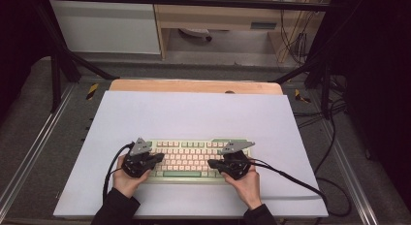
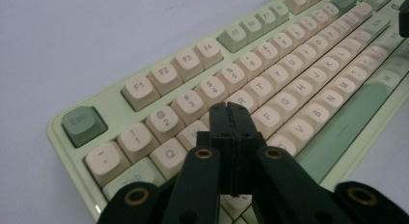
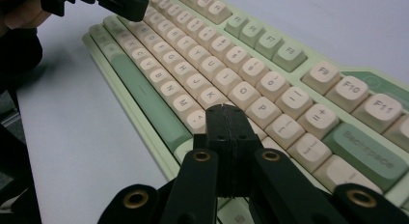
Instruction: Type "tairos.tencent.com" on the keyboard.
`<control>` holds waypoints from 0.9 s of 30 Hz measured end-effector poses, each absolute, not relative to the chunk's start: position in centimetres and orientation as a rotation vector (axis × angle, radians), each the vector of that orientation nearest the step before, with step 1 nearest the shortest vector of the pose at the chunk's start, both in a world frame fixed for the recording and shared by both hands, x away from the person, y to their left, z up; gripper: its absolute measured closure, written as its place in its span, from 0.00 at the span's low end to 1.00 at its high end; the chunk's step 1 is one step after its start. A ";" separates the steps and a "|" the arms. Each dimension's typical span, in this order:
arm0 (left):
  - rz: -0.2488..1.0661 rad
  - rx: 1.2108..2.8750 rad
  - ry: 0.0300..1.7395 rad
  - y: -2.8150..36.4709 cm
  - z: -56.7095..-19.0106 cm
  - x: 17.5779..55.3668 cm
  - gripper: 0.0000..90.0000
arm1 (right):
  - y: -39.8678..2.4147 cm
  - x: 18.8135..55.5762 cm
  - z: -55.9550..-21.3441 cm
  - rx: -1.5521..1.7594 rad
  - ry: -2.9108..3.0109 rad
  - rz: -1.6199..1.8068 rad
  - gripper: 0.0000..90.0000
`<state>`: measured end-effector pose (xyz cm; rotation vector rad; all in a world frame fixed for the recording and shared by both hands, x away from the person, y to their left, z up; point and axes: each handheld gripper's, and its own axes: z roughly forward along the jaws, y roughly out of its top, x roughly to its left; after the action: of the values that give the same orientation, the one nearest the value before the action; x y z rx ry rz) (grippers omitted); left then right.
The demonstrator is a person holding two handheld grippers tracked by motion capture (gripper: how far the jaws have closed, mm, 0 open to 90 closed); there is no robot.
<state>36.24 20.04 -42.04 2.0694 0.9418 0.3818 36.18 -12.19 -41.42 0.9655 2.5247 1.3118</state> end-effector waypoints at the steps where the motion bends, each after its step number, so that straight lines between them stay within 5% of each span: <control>1: 0.378 2.065 0.945 20.2 -42.0 36.2 1.00 | -11.9 36.1 -41.4 0.971 2.533 1.315 1.00; 27: 0.370 2.035 0.953 21.5 -41.8 35.9 1.00 | -6.0 37.1 -42.3 0.909 2.598 1.305 1.00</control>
<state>35.85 21.48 -41.82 2.0349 0.9530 0.3702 37.05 -5.98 -42.25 0.9090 2.5980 1.3052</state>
